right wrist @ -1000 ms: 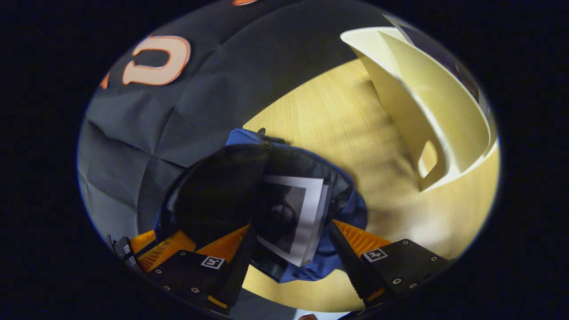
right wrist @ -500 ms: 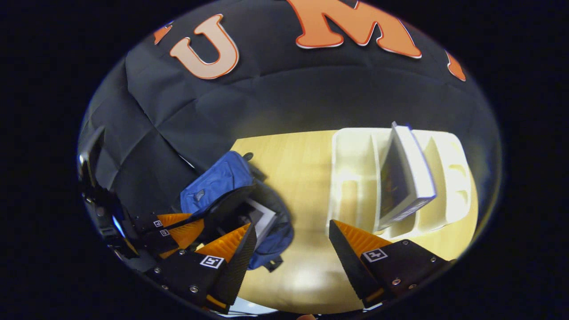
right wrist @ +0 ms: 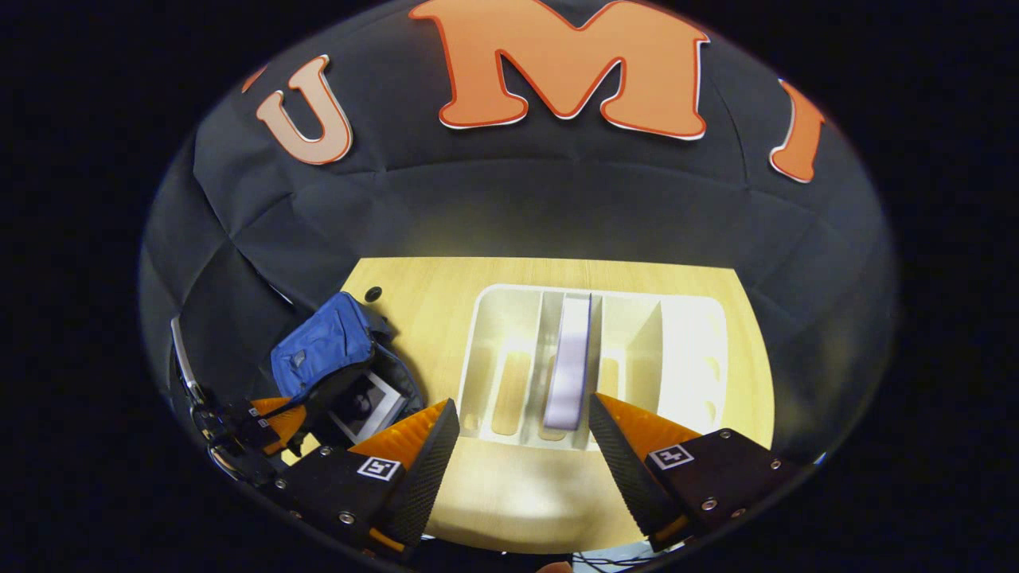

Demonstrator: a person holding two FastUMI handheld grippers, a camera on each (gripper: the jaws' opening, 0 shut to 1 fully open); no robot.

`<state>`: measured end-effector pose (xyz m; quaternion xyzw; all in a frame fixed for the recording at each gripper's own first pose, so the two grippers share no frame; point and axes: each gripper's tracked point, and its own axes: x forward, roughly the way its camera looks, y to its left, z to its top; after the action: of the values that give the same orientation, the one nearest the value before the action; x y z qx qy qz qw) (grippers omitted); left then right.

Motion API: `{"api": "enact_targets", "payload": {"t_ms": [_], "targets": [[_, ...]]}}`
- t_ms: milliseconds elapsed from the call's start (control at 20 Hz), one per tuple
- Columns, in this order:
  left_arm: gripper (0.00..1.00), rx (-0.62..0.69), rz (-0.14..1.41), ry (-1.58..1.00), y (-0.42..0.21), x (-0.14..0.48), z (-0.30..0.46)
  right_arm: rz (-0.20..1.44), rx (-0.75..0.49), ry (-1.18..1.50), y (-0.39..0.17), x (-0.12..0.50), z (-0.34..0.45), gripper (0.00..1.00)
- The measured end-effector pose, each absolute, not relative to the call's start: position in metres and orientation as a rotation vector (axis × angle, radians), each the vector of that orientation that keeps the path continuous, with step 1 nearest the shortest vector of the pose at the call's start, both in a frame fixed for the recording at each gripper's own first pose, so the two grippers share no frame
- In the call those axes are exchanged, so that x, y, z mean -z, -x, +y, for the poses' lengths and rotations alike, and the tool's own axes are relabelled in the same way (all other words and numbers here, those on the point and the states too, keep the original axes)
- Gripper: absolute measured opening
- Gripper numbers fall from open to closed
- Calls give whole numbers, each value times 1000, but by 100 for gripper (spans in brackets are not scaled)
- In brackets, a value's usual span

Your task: Open the schoolbag, grab two books from the bookshelf and put them into the schoolbag.

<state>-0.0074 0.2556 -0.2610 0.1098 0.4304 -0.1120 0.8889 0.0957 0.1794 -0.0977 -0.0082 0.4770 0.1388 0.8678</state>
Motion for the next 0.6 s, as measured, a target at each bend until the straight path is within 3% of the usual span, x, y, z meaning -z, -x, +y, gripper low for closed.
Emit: {"api": "enact_targets", "payload": {"t_ms": [450, 500, 550, 600], "targets": [[1, 257, 900, -238, 10, 267, 254, 1359, -209, -58, -141, 186, 181, 97], [1, 259, 900, -240, 11, 268, 254, 1377, -187, -53, -144, 192, 182, 82], [1, 260, 901, -237, 11, 268, 253, 1392, -187, -42, -147, 199, 185, 91], [1, 262, 902, -236, 11, 269, 253, 1418, -172, -28, -145, 205, 184, 86]]}}
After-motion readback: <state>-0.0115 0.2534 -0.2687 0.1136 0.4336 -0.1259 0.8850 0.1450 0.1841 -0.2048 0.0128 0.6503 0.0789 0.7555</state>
